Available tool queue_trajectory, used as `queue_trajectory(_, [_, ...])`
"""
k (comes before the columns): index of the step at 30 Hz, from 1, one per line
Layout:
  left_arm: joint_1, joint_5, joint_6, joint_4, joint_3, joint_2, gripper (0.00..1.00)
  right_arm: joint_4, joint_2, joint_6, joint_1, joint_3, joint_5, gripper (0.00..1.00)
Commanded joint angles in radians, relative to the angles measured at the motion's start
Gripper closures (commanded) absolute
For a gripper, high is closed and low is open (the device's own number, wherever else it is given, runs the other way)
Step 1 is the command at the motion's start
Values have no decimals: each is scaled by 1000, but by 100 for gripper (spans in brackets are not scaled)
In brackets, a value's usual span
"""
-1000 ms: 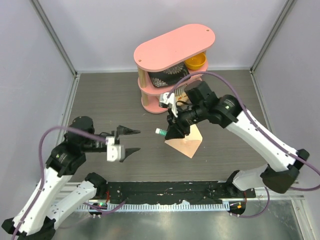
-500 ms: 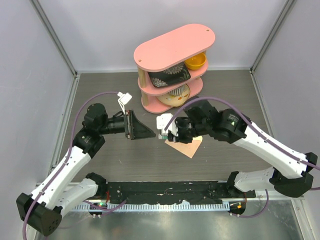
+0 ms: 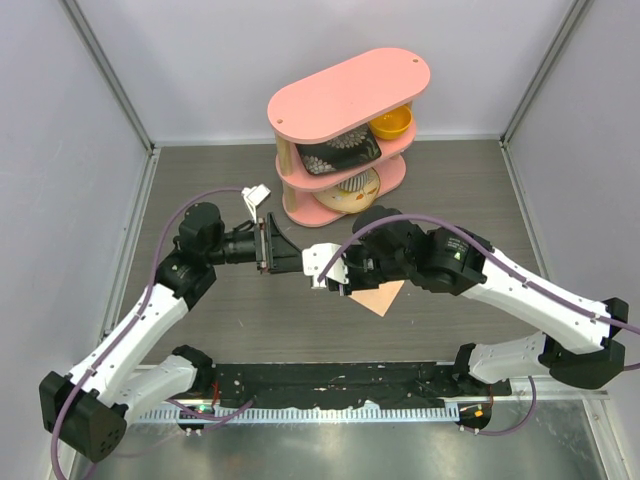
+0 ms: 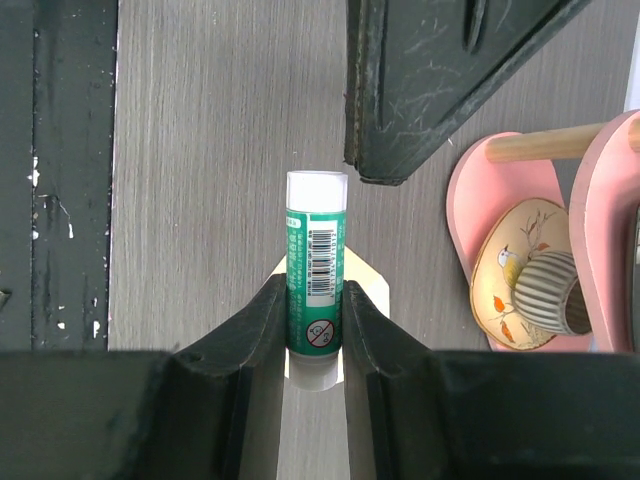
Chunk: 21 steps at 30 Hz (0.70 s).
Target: Place the letter into the envelope and seal it
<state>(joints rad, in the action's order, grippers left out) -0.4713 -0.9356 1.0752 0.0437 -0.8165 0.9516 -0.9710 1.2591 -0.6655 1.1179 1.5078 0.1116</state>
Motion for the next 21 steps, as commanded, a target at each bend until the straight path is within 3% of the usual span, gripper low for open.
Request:
queue_trajectory(1, [-13, -20, 38, -39, 22, -17, 37, 54, -1, -22, 20, 9, -55, 99])
queue_trajectory(5, [-23, -22, 54, -39, 33, -1, 40, 57, 8, -31, 34, 23, -67, 99])
queue_trajectory(15, [-49, -32, 58, -117, 40, 7, 60, 69, 11, -28, 51, 8, -107, 99])
queue_trajectory(21, [-53, -43, 85, -151, 59, 12, 64, 71, 11, -26, 53, 2, -107, 99])
